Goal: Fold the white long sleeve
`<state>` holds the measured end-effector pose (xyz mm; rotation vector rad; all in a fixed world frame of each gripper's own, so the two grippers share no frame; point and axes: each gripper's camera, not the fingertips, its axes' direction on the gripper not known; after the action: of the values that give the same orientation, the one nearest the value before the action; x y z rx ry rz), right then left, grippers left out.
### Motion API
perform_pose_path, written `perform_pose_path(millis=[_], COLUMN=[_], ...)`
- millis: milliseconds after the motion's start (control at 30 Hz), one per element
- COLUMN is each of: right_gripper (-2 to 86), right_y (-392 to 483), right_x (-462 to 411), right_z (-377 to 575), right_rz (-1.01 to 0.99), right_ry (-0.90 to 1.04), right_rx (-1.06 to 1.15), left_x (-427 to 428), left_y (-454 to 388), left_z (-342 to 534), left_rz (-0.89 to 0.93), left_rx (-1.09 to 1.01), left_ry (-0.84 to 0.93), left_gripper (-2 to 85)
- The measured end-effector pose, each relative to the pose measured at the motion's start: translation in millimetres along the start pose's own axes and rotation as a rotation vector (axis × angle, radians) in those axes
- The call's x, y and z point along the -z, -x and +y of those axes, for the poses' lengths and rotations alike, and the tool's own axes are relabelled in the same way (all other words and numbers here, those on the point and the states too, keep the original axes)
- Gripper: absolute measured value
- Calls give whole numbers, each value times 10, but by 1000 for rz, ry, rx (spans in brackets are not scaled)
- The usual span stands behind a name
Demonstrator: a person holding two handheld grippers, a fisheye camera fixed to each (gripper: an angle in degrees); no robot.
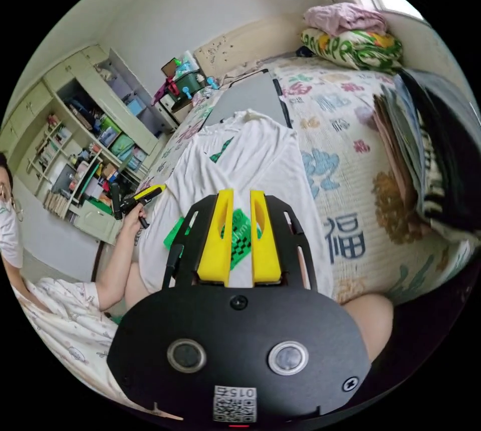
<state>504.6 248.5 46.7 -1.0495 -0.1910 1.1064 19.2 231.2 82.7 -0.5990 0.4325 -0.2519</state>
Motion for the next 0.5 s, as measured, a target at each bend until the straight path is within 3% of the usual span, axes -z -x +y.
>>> perform_pose_path(millis=[167, 367, 500], right_gripper=[70, 78, 82], right_y=[683, 1383, 1654], right_x=[-1473, -3584, -4443], right_z=[-1000, -1800, -2131], right_rz=[-149, -90, -56], right_ry=[110, 358, 396], right_rx=[211, 291, 296], left_x=[77, 122, 91], left_y=[-277, -250, -243], left_z=[-89, -175, -211], left_rz=[-157, -148, -144], left_rx=[-127, -176, -217], left_ry=[46, 43, 68], left_gripper=[86, 83, 68])
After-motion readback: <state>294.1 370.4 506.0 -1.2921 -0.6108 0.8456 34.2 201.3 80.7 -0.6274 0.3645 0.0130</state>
